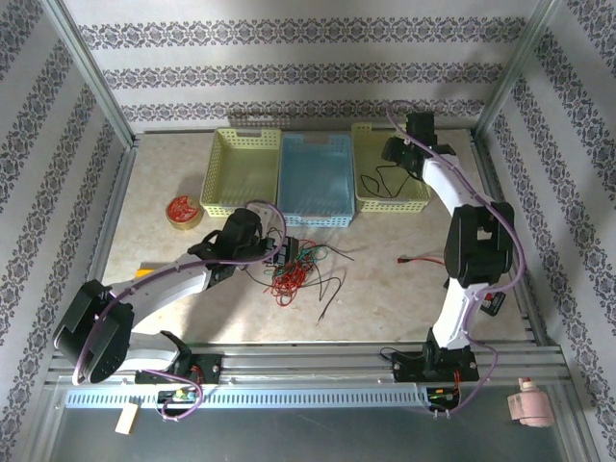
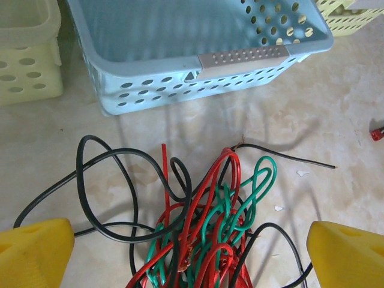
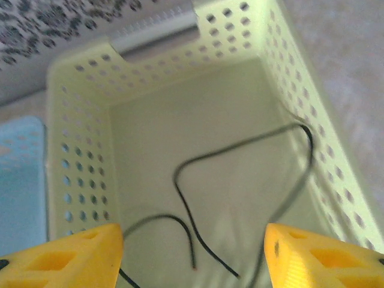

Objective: Untangle the cables

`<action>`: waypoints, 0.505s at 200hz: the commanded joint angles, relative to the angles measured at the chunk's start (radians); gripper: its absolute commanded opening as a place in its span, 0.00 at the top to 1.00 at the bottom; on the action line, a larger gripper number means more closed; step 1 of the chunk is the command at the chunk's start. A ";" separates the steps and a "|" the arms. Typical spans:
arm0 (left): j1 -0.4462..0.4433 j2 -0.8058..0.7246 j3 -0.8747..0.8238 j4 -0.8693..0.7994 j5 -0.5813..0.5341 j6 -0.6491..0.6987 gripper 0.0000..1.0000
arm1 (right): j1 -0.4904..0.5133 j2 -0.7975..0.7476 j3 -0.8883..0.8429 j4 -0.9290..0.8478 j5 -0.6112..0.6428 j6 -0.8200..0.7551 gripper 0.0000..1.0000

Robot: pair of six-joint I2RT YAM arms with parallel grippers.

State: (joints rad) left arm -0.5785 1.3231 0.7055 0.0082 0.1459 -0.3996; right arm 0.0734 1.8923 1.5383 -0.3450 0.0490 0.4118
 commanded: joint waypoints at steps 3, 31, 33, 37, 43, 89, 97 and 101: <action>0.017 0.002 0.023 -0.037 -0.026 -0.018 0.00 | 0.068 -0.204 -0.101 0.046 0.063 -0.080 0.38; 0.025 0.019 0.028 -0.059 -0.023 -0.011 0.01 | 0.277 -0.358 -0.264 0.007 0.002 -0.261 0.39; 0.026 0.020 0.030 -0.062 -0.024 -0.011 0.01 | 0.295 -0.366 -0.275 0.001 -0.002 -0.266 0.39; 0.026 0.024 0.030 -0.066 -0.024 -0.009 0.02 | 0.330 -0.380 -0.297 -0.009 -0.010 -0.278 0.40; 0.026 0.026 0.031 -0.072 -0.027 -0.009 0.02 | 0.379 -0.395 -0.329 -0.021 -0.028 -0.286 0.40; 0.031 0.045 0.023 -0.080 -0.030 -0.017 0.05 | 0.647 -0.429 -0.493 -0.128 -0.214 -0.241 0.43; 0.031 0.052 0.022 -0.081 -0.036 -0.014 0.05 | 0.675 -0.430 -0.518 -0.141 -0.215 -0.239 0.43; 0.031 0.055 0.021 -0.081 -0.039 -0.012 0.05 | 0.685 -0.429 -0.532 -0.144 -0.221 -0.236 0.43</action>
State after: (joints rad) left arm -0.5606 1.3571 0.7074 -0.0410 0.1253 -0.4023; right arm 0.7036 1.4647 1.0740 -0.3897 -0.0982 0.1856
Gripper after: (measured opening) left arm 0.952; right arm 0.570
